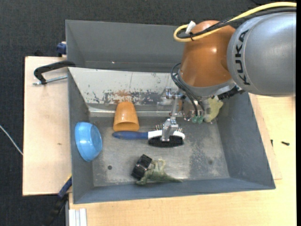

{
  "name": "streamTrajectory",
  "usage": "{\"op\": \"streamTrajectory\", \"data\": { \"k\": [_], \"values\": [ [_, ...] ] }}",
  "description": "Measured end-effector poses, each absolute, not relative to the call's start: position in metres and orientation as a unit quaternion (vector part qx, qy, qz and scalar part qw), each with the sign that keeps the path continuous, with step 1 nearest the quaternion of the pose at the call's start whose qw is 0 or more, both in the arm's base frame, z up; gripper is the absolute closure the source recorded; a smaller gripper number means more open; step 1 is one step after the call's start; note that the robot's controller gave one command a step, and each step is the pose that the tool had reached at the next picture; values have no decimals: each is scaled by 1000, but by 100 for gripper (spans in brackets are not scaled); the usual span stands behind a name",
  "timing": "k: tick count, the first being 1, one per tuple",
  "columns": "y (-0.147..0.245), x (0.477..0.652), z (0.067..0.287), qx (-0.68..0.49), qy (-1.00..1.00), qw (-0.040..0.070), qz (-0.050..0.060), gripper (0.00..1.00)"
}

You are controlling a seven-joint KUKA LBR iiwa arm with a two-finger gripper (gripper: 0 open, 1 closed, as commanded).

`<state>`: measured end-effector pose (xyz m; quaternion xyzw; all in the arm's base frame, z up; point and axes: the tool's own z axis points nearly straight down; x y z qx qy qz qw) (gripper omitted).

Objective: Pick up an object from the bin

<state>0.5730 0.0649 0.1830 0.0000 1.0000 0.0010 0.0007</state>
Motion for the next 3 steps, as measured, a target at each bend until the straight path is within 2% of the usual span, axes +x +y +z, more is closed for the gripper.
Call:
{"op": "streamTrajectory", "data": {
  "k": [1,2,3],
  "values": [
    [62,562,73,-208,978,3,1,0],
    [63,564,75,-207,978,6,2,100],
    [19,577,213,-237,972,7,-1,100]
  ]
}}
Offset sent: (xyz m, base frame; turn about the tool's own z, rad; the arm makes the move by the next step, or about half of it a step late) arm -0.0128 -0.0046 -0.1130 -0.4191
